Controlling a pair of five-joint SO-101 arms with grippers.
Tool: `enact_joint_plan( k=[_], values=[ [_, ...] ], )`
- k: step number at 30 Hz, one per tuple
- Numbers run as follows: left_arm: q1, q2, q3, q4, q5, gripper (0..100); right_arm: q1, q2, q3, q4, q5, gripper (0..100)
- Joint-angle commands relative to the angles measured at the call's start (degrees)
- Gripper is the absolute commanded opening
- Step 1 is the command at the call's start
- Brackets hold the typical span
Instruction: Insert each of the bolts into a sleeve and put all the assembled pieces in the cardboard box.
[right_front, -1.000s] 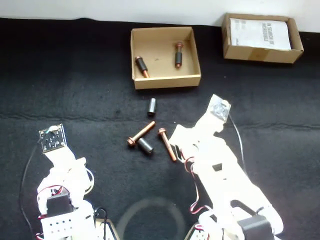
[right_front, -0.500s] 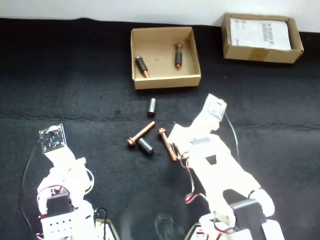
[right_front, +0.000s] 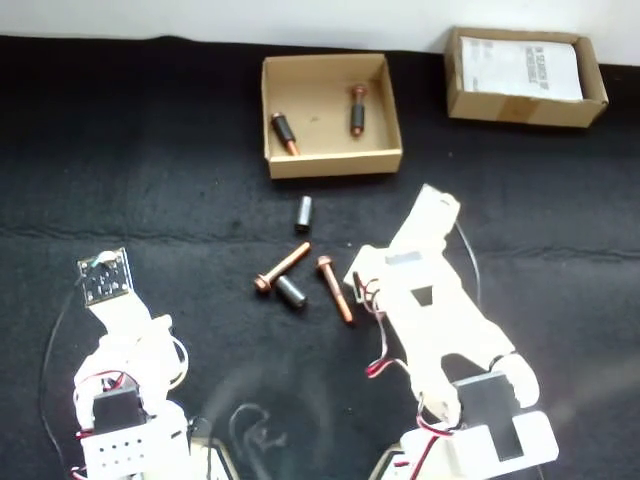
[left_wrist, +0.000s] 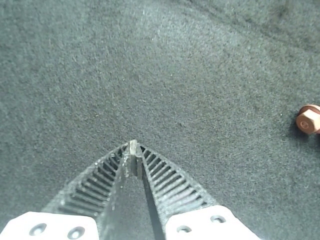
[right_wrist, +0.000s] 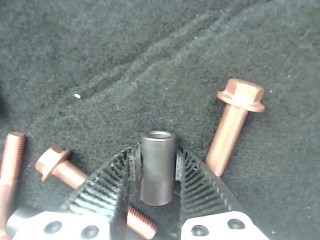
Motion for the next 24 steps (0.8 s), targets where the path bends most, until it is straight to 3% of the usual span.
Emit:
enact_joint_plan(
  k=[1,9,24],
  values=[
    [-0.6,-1.7,0.9,-0.2,-0.3,1,0.2,0.9,-5.8,3.5,0.4,0.6],
    [-0.6,-1.7,0.9,-0.2,-0.3,1,1.5,-5.0,-28.2,27.6,0.4,0.6],
    [-0.6,-1.6,0.9,-0.2,-0.3,1,2.3,-32.5,-34.2,41.0,0.4,0.6]
  ],
)
